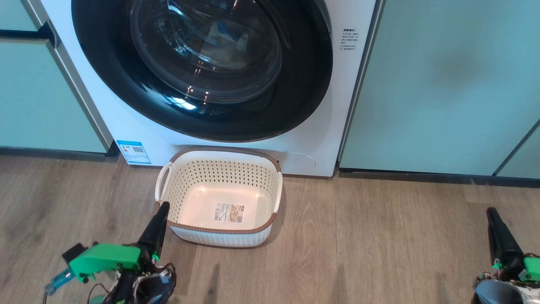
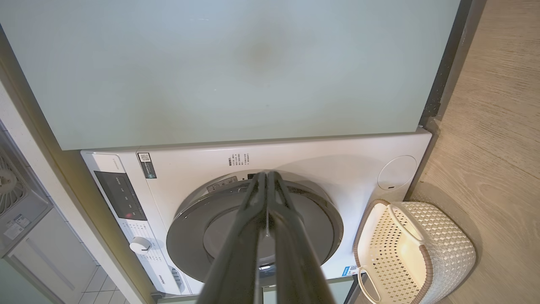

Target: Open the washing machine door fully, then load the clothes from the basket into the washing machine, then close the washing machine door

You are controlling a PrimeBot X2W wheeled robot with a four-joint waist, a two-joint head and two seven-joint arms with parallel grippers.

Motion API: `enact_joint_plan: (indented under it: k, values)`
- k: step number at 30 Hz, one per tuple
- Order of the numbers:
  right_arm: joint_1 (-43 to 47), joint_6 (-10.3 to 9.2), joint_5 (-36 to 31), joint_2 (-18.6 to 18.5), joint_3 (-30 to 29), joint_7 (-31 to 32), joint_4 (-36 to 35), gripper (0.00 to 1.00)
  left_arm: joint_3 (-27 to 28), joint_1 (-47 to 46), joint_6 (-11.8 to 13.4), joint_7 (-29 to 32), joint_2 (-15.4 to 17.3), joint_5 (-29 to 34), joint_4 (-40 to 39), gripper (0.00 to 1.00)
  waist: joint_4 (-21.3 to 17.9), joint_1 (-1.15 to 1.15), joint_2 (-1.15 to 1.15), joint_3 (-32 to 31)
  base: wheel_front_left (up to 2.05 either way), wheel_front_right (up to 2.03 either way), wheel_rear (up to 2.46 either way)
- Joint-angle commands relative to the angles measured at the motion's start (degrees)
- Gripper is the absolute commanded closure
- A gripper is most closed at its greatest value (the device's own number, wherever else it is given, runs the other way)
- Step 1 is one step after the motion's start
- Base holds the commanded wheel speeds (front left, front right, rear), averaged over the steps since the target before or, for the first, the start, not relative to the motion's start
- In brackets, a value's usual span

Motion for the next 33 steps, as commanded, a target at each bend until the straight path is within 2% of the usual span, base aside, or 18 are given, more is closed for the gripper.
enact_joint_plan:
  k: [1,33]
  values:
    - [-2.99,-0.16,-0.15,-0.77,0.79,0.51,-1.84,1.0,2.01,-3.13,-0.49,0.34,0.48,-0.09,-1.57,1.0,0.0,0.0,0.0,0.0,0.0,0.0,0.0]
    - [-3.04,-0.16,-0.61,-0.38,0.23,0.96,-1.81,1.0,2.39,-3.17,-0.49,0.65,0.22,0.23,-1.56,1.0,0.0,0.0,0.0,0.0,0.0,0.0,0.0]
